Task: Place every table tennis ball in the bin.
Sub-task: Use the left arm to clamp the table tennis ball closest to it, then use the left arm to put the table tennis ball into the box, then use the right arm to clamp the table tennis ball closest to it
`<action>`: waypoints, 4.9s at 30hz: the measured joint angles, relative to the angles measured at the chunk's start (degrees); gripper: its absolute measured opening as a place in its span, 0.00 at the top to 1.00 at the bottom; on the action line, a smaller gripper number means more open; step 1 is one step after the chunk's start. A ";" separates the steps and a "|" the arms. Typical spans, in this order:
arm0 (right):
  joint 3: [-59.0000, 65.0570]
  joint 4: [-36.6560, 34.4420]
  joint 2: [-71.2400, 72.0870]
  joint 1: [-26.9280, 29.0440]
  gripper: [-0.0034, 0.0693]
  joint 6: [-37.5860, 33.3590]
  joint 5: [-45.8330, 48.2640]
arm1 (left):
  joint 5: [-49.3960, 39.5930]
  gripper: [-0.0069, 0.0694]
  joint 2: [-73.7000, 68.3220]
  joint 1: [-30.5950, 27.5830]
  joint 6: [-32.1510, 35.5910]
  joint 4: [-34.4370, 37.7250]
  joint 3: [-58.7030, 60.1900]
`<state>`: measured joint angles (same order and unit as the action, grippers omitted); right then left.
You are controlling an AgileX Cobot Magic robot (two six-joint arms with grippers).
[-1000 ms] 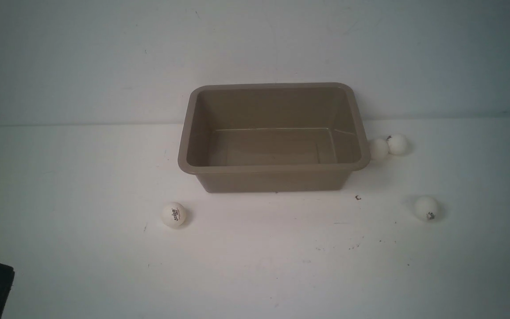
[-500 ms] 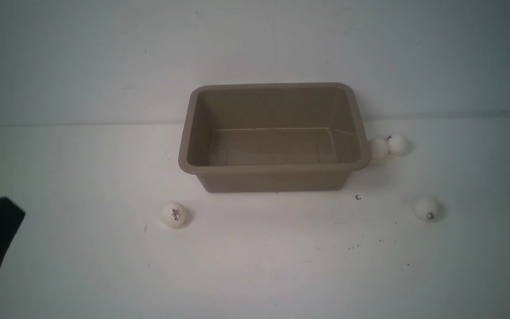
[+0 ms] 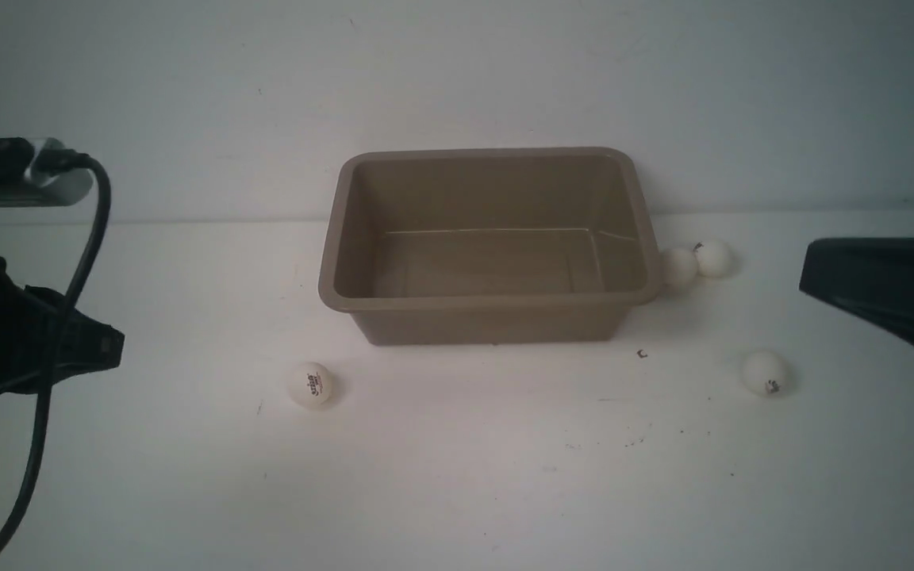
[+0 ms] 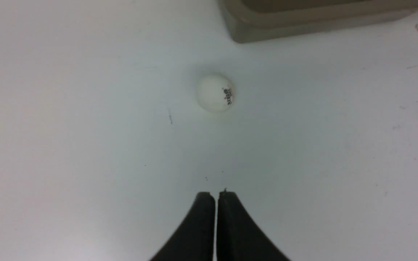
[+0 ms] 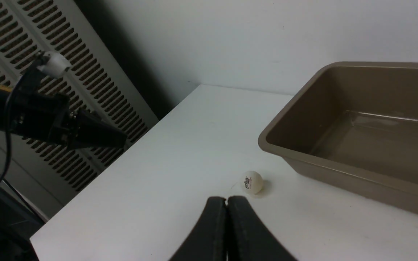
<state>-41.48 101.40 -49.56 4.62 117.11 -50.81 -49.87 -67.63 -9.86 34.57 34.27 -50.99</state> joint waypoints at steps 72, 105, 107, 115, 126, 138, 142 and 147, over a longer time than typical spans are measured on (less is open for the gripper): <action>0.00 0.00 0.01 0.18 0.97 -2.88 -0.47 | 18.43 0.21 -45.99 19.07 1.56 -1.70 -17.22; 0.00 0.00 0.01 0.18 0.97 -3.19 0.57 | 10.14 0.46 -46.09 28.72 -15.02 -22.54 -43.36; 0.00 0.00 0.01 0.18 0.97 -3.19 0.22 | 8.82 0.46 -49.06 29.08 -15.02 -22.54 -46.08; 0.00 0.00 0.01 0.18 0.97 -3.01 -3.68 | 3.66 0.45 -55.36 29.26 -13.71 -20.38 -53.86; 0.00 0.00 0.01 0.18 0.97 -2.70 -4.47 | 1.77 0.19 -55.75 29.26 -13.82 -18.84 -55.12; 0.00 0.00 -3.37 0.18 0.97 -14.52 22.55 | -10.33 0.47 -37.23 29.33 -12.31 -19.81 -55.12; 0.00 0.00 -10.70 0.18 0.97 -15.89 26.32 | -15.06 0.55 -27.33 29.33 -12.26 -18.87 -55.12; 0.00 0.00 -21.33 0.18 0.97 -21.61 30.37 | -21.69 0.59 -15.62 29.33 -12.26 -18.77 -55.30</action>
<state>-41.48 101.40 -70.89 4.81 95.50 -20.45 -71.56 -83.25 19.47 22.31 15.50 -106.30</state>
